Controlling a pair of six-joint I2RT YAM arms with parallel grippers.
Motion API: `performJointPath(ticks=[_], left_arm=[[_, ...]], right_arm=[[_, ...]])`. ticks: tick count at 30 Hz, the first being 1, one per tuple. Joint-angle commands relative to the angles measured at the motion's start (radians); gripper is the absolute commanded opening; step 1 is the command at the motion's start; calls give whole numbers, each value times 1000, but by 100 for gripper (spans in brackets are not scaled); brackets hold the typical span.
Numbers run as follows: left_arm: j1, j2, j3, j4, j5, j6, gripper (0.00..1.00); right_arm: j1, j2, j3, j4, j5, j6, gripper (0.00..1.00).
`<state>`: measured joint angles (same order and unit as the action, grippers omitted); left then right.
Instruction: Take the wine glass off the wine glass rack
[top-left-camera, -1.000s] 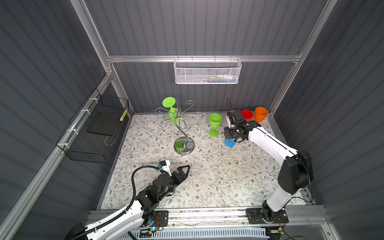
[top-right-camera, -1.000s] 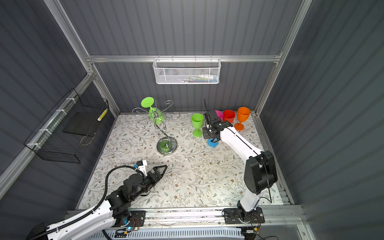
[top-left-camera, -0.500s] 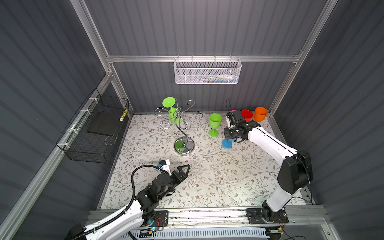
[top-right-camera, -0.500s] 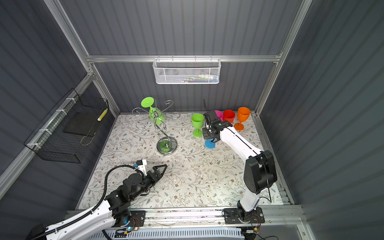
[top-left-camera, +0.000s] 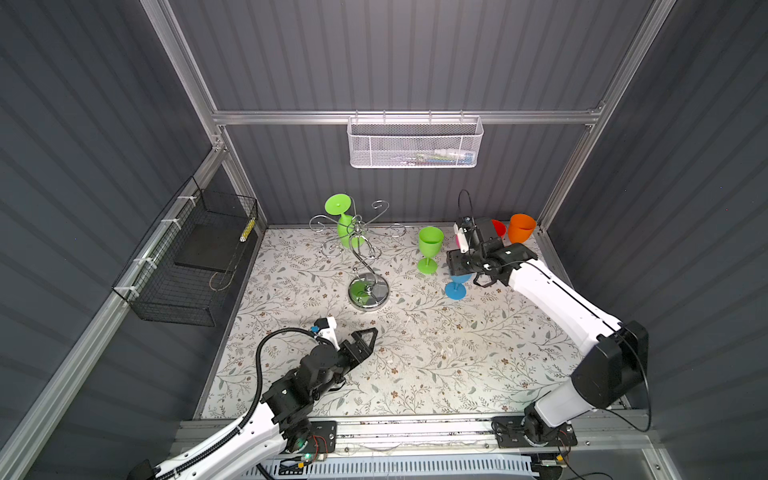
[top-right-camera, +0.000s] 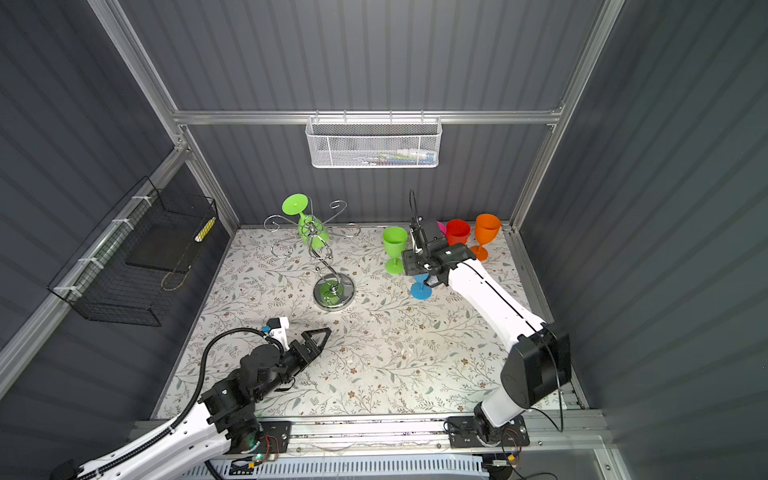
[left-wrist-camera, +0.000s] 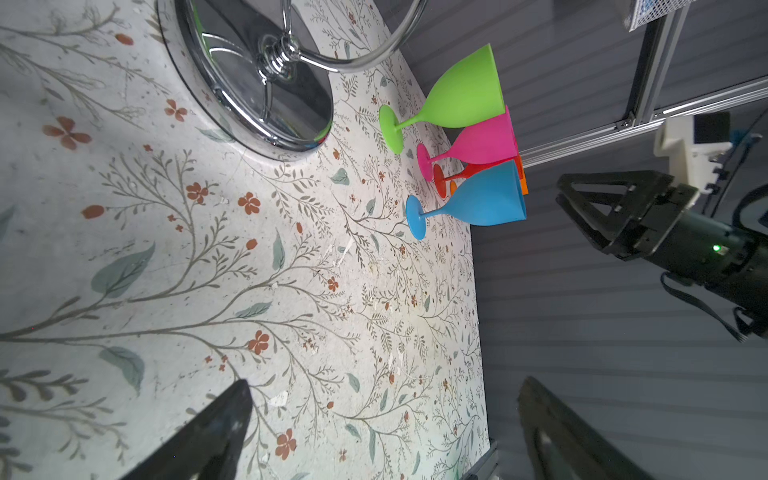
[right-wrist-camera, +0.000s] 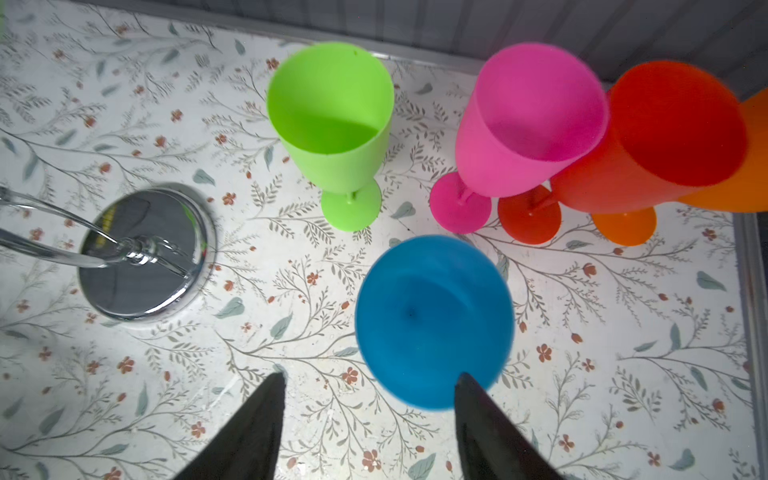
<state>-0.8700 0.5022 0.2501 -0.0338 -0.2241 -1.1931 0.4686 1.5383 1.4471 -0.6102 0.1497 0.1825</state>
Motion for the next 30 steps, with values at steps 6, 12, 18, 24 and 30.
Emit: performJointPath(ticks=[6,12,18,24,30], left_arm=[[-2,-94,182,-352,-126,113,100],[-2,-84,265,-443,-170,167,100],[-3,-34,415,-551,-249,261,100],[-3,58,699,-740,-396,380,100],[-2,233,1005,-797,-490,535,100]], right_arm=[[16,-127,-51,93,-25,29,84],[23,-164,-56,122,-49,41,92],[31,-169,-57,134,-56,40,95],[33,-181,-62,198,-110,95,94],[108,-163,-16,264,-158,122,91]])
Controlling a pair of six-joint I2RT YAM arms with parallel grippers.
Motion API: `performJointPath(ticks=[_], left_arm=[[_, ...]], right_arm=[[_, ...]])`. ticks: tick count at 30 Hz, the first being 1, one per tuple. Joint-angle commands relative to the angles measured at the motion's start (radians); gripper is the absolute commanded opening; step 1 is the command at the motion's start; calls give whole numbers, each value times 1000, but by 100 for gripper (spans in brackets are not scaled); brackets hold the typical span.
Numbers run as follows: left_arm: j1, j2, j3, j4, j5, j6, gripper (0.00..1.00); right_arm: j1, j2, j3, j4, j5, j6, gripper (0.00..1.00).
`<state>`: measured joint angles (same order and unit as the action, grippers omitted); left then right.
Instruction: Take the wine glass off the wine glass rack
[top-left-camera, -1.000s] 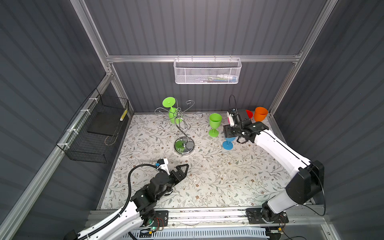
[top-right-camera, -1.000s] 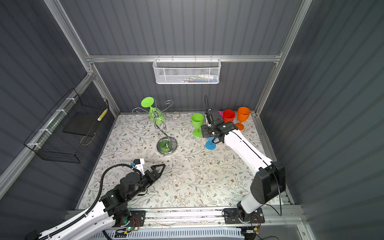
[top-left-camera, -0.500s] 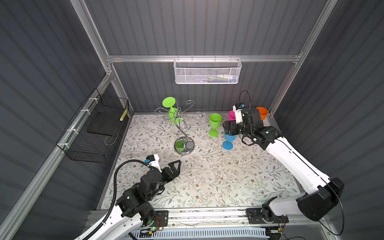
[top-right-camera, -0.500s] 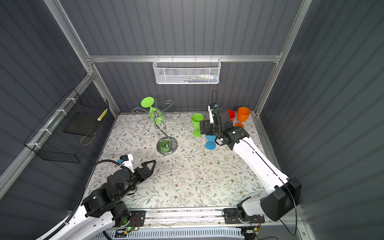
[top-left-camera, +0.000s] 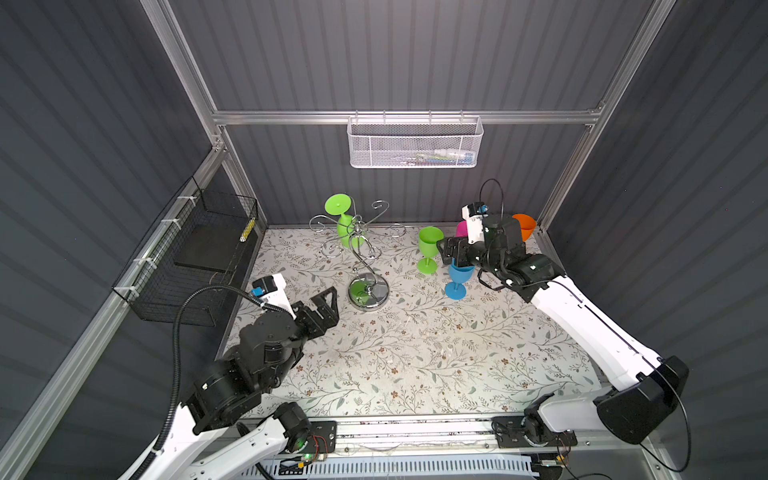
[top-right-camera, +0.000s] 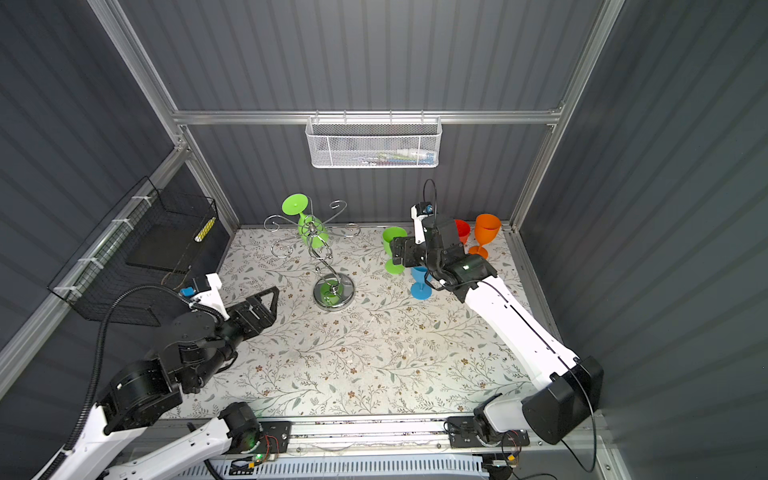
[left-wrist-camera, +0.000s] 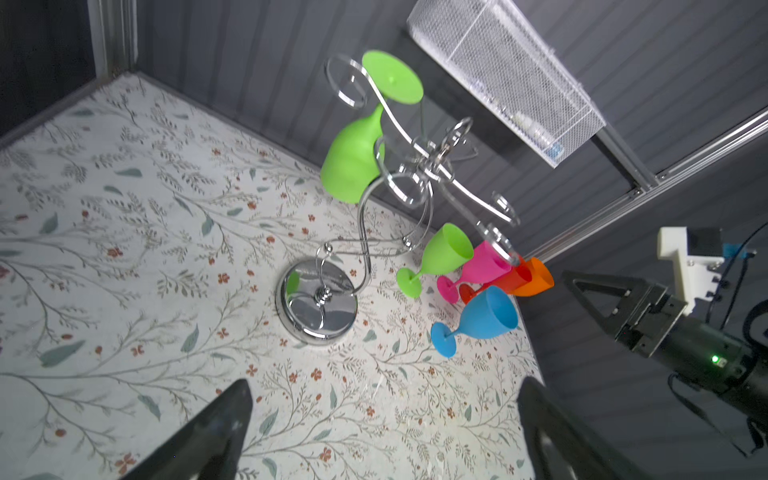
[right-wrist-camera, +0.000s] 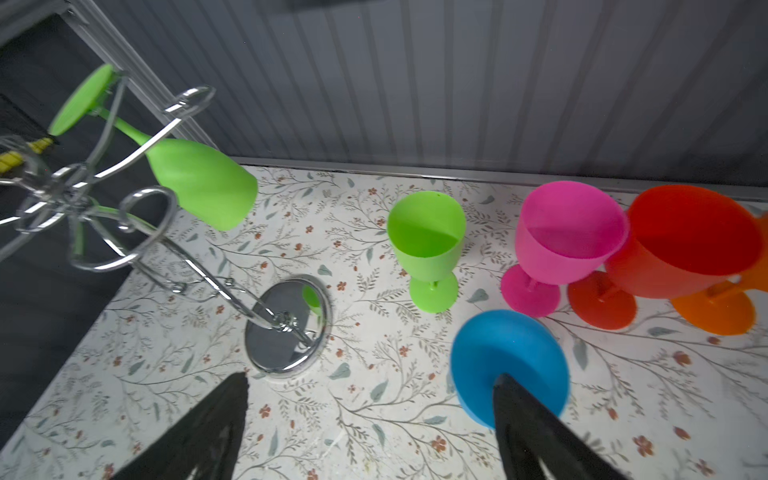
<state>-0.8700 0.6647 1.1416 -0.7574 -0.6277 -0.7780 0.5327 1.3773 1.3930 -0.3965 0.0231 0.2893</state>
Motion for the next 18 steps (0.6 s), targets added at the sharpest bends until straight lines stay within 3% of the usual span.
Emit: performJointPath(ticks=[1,7,10,12,14,18], left_arm=[[-2,114,182,-85,-100,155,100],[-2,360,535,-81,-180,358,100],[21,486,690,-70,-169,443,100],[92,562,772,-66,-82,471,100],[214,632,828,-61,86,464,100],[386,786,952,-69,270,485,100]], right_arm=[[66,12,59,46,-15,1,91],[168,88,154,32,17,-65,89],[198,117,174,29,32,-99,89],[206,131,179,27,44,-116,89],[208,138,176,28,39,-126,89],[211,134,154,44,37,-142,89]])
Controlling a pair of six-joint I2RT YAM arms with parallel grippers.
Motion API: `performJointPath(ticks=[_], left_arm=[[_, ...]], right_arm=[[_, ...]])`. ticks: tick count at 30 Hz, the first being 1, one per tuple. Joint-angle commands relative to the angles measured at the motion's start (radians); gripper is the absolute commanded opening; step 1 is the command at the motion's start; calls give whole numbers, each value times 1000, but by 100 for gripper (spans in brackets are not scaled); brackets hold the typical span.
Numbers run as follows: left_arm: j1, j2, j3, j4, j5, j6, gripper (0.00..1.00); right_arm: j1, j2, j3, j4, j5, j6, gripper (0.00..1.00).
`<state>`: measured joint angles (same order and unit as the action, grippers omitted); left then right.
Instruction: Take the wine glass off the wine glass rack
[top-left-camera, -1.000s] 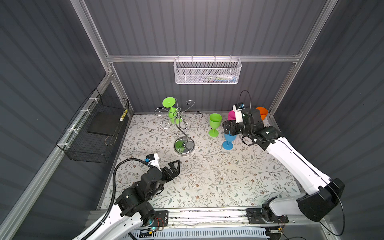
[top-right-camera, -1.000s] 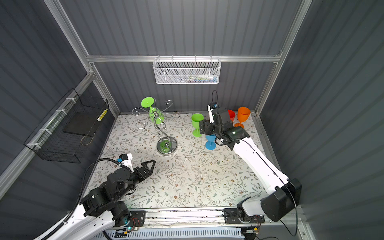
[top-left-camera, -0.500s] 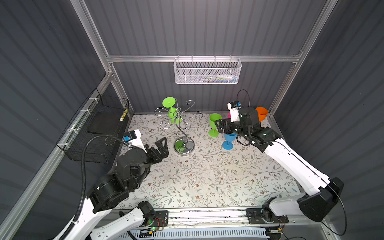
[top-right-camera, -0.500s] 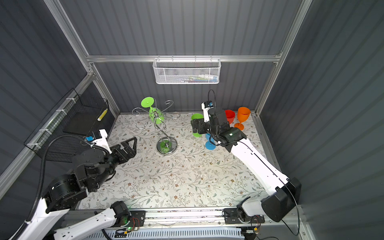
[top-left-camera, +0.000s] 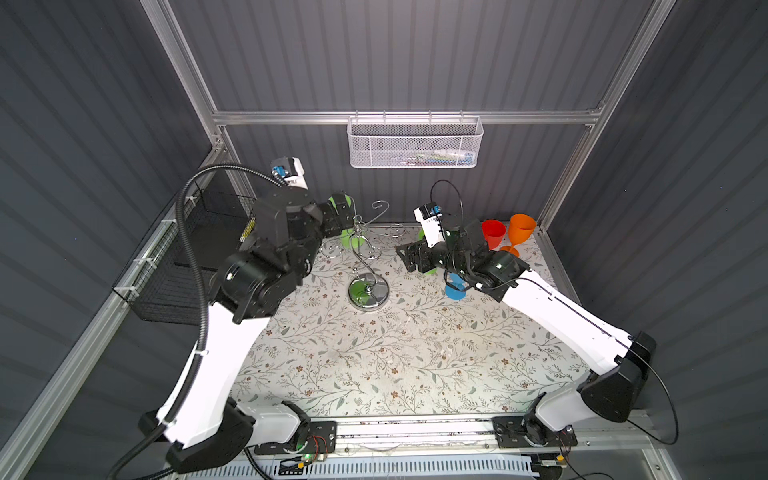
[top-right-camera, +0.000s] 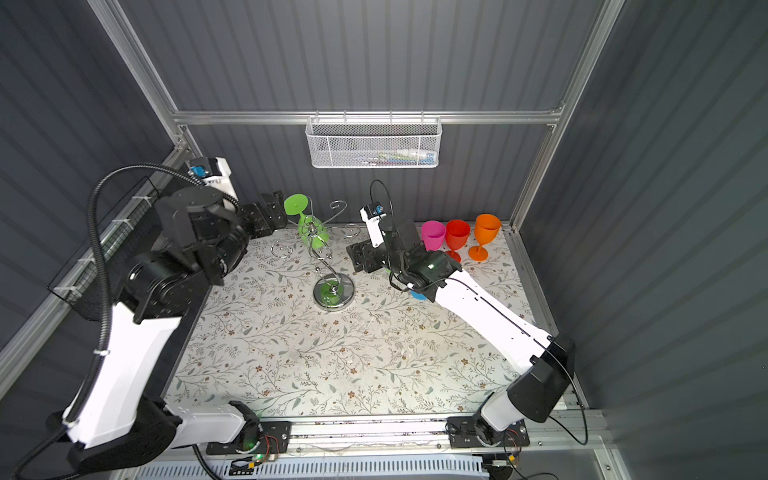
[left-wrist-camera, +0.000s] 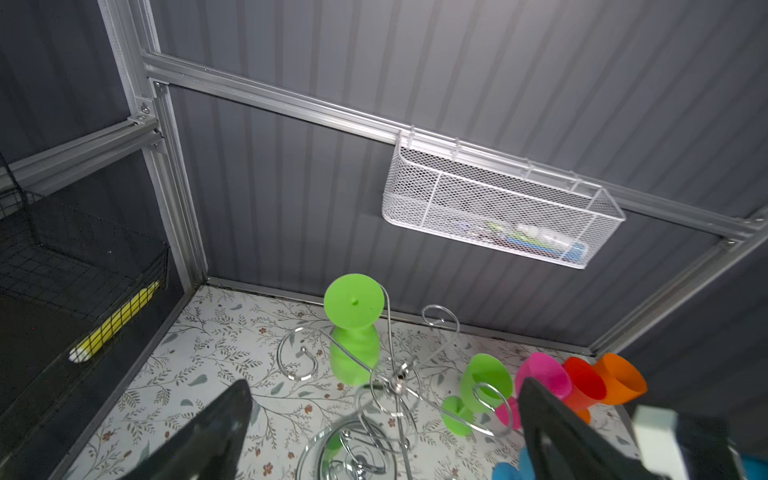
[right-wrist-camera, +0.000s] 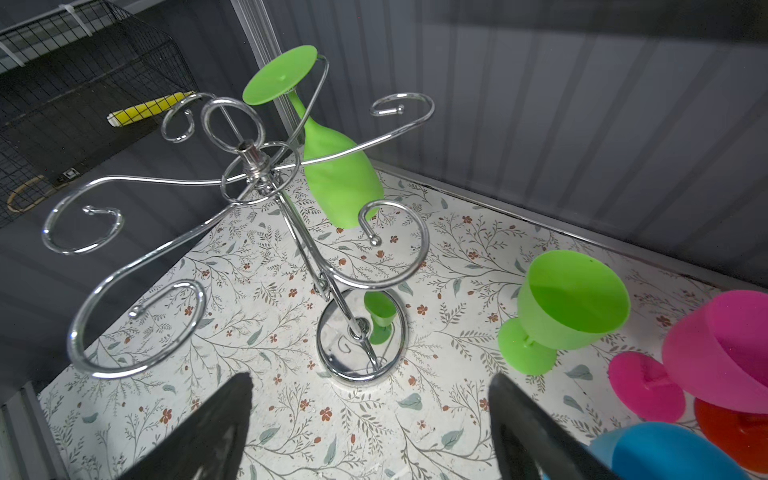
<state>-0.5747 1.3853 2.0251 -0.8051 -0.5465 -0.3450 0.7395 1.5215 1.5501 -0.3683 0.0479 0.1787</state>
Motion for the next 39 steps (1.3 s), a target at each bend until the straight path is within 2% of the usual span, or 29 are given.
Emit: performJointPath(ticks=[1,7,11,14,21,28,39], left_arm=[[162,111,116,-39,280,36,100],[508,348,309,-71,741,-100,96],[643,434,259,46,1044,-242,92],[679,461,191,169,1179,-318,88],[679,485,110,265,1279,-371,84],[675,457,52,244,1266,-334,83],[668,434,8,201,1235,-282,83]], right_arm=[[4,-9,-9,17,9,-34,89],[17,-14,-44,51,-8,-80,87],[23,-22,-70,79,-10,-113,87],[23,-43,-116,130,-25,-132,86],[29,-58,-175,220,-41,-170,86],[53,-48,-182,300,-83,-204,86],[121,19,-94,274,-93,-259,85]])
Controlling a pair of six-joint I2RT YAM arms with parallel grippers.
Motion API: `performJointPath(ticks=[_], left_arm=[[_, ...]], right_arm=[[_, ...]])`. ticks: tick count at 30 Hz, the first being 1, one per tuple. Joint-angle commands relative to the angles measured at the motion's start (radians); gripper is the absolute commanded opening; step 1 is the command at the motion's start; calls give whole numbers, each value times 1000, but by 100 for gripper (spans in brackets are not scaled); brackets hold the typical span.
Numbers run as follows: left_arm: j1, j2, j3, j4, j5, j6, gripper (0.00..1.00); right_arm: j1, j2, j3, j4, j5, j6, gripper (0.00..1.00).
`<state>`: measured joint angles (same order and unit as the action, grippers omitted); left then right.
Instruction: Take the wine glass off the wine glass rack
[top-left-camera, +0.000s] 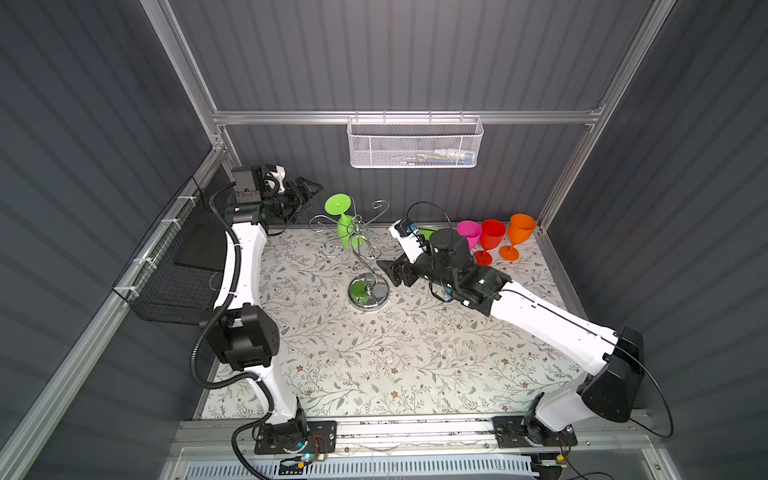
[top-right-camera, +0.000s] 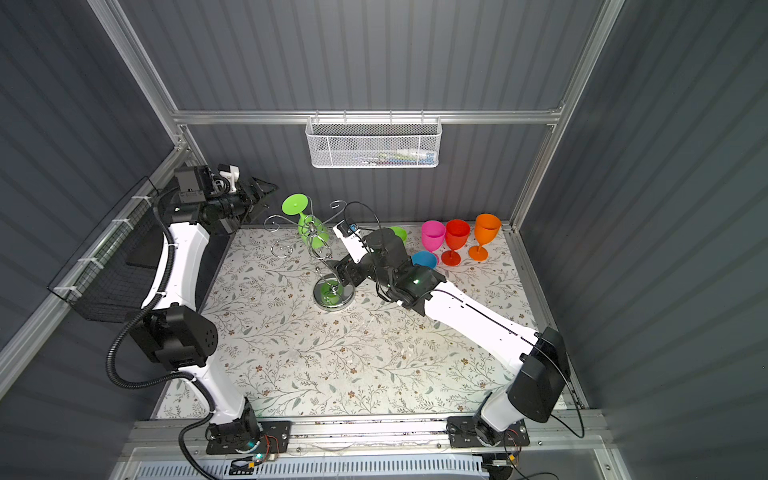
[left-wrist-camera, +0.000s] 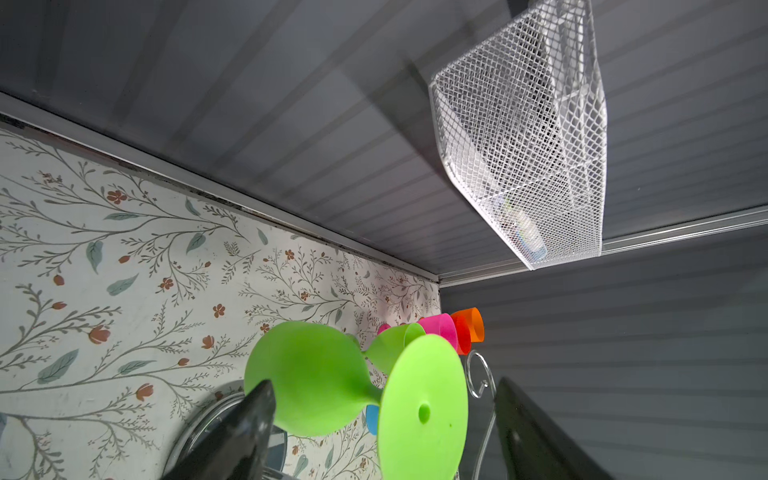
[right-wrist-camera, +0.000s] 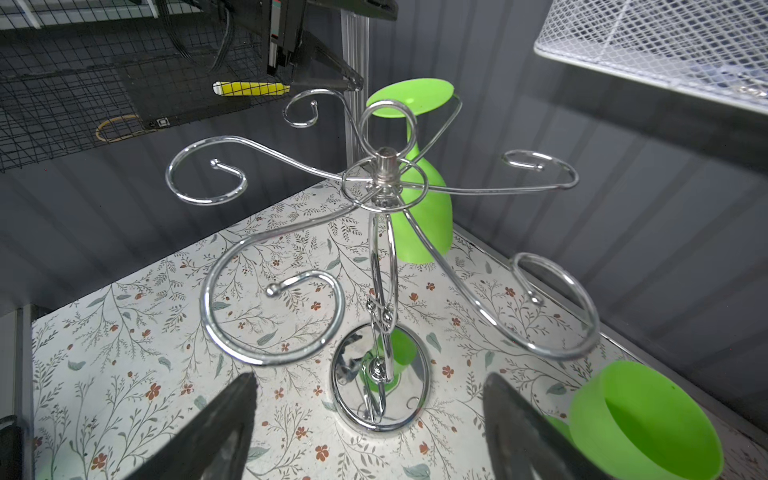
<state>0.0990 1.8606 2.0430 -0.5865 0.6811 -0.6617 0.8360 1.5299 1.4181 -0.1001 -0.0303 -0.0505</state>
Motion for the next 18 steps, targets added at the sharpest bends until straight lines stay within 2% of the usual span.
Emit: performJointPath(ticks=[1,11,18], left_arm=[[-5,-41,-12,-17,7,34,83],[-20,-43,-29,-10,-3,31,84],[-59,-40,-35,-12,-5,33,84]], right_arm=[[34,12,43,1,-15,-35,85],[64,119,186,-46,80,-26,85],[50,122,178,-46,131,-46,84]])
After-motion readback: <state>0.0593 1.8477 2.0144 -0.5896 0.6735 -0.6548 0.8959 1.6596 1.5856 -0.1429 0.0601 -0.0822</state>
